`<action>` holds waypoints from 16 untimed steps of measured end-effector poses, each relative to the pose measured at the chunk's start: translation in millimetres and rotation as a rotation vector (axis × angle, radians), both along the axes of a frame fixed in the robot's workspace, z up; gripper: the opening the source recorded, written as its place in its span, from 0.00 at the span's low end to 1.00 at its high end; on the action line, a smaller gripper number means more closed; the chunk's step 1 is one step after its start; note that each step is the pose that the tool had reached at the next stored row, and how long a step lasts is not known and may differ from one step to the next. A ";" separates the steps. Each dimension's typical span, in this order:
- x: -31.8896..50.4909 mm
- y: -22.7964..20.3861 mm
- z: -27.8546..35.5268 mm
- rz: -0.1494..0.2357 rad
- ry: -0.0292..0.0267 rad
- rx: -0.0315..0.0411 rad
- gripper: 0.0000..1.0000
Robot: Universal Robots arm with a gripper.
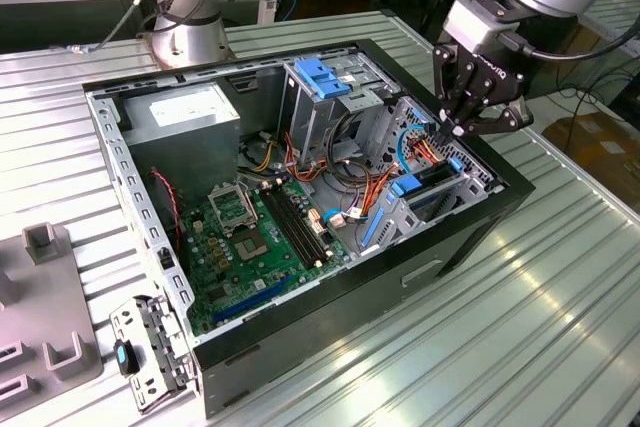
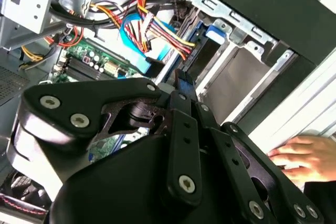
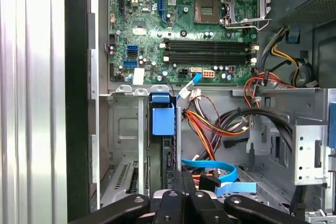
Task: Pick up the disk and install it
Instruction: 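Insert the second disk wire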
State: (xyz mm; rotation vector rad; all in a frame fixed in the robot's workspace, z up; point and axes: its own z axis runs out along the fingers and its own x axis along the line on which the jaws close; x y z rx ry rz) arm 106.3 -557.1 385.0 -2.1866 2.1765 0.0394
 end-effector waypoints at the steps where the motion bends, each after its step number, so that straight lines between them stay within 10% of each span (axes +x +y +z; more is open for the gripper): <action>1: -0.1 0.0 0.6 0.000 0.0007 0.0002 0.11; 4: -0.3 1.8 1.0 0.000 0.0108 0.0001 0.11; 16: -0.2 16.2 8.9 0.000 0.0131 -0.0001 0.11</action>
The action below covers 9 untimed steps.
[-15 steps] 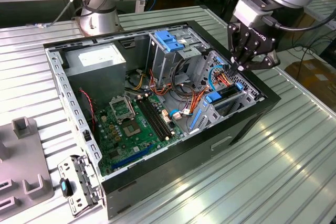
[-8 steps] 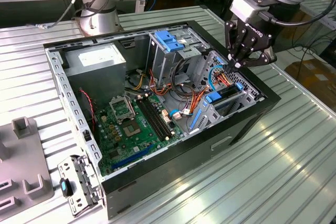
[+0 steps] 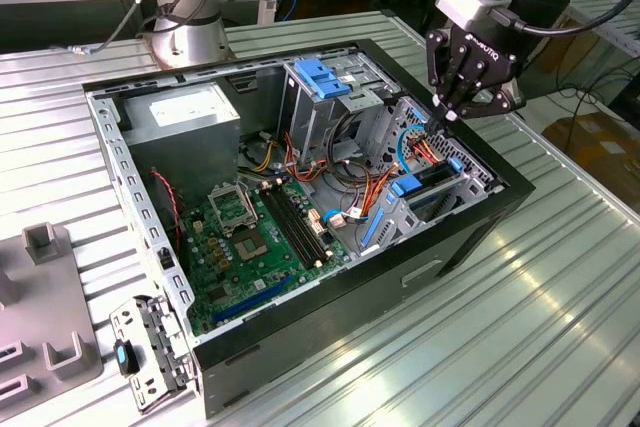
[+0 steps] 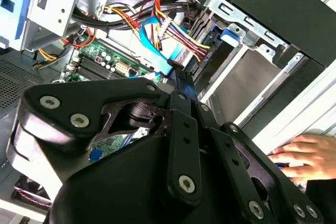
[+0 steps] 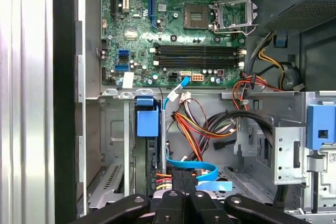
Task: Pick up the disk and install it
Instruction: 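Insert the second disk wire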
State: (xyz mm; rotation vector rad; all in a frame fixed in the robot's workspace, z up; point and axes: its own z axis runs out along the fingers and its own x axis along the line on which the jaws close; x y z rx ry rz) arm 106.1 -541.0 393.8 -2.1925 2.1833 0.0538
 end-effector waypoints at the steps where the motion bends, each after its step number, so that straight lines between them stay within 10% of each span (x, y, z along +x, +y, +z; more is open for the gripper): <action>1: 0.0 0.5 0.7 0.000 0.0000 -0.0001 0.11; 9: 0.1 1.8 1.8 0.000 0.0006 -0.0039 0.11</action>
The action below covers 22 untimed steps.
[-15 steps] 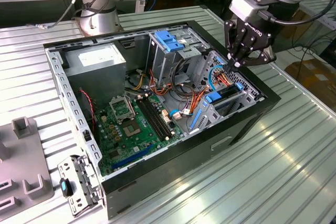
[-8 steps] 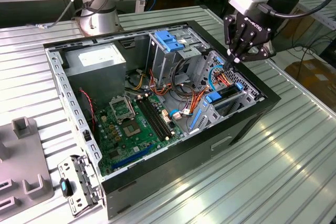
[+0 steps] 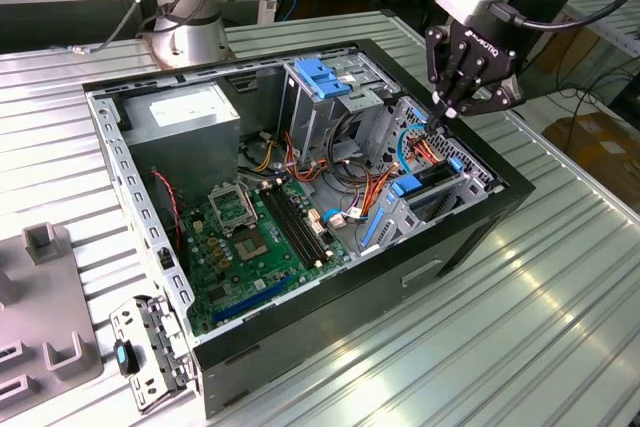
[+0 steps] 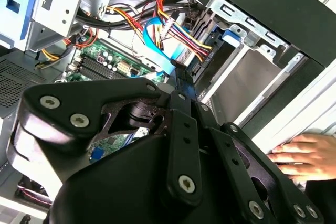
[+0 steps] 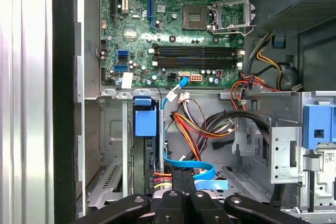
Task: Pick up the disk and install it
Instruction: 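Insert the second disk wire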
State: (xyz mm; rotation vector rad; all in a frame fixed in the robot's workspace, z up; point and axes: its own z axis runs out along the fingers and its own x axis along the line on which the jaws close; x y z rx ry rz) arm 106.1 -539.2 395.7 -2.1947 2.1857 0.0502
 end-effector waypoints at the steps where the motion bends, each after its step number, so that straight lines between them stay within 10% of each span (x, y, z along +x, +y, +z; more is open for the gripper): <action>1: 0.0 0.0 0.0 0.000 0.0000 -0.0002 0.11; 12: 0.9 3.9 -5.3 0.000 0.0000 -0.0100 0.31; 15: 1.4 4.9 -8.7 0.000 0.0000 -0.0264 0.31; 18: 1.6 5.7 -10.6 0.000 0.0001 -0.0661 0.30; 22: 1.5 6.0 -12.8 0.000 0.0000 -0.0867 0.23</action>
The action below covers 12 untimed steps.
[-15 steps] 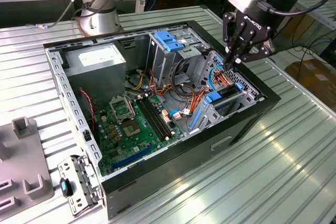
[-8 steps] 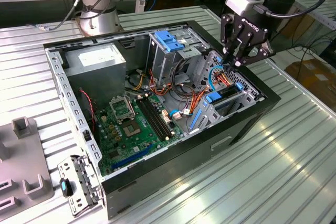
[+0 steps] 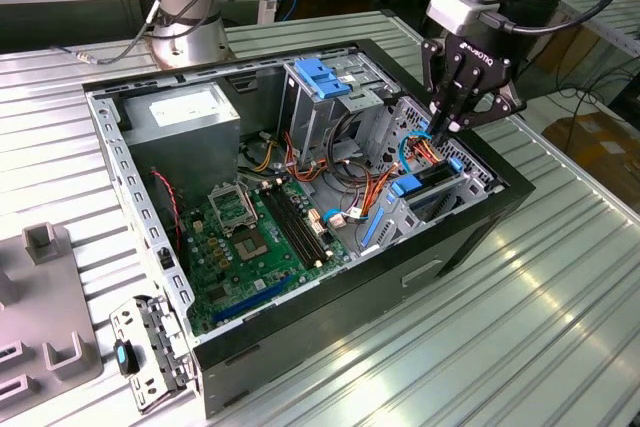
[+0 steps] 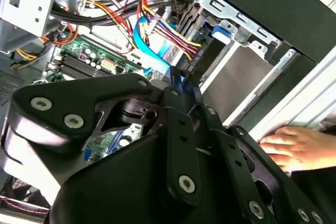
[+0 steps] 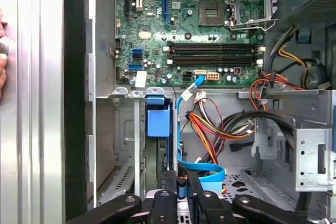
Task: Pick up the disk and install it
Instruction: 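Insert the second disk wire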
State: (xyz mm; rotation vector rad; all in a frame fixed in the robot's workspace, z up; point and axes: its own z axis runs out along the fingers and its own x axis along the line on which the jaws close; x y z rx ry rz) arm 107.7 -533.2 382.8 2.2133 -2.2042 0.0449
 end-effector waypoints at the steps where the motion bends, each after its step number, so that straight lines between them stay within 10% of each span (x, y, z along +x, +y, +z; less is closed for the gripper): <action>1: 0.0 0.1 -1.0 0.000 0.0000 -0.0045 0.23; 12: 0.2 0.5 -6.3 0.000 0.0000 -0.0186 0.10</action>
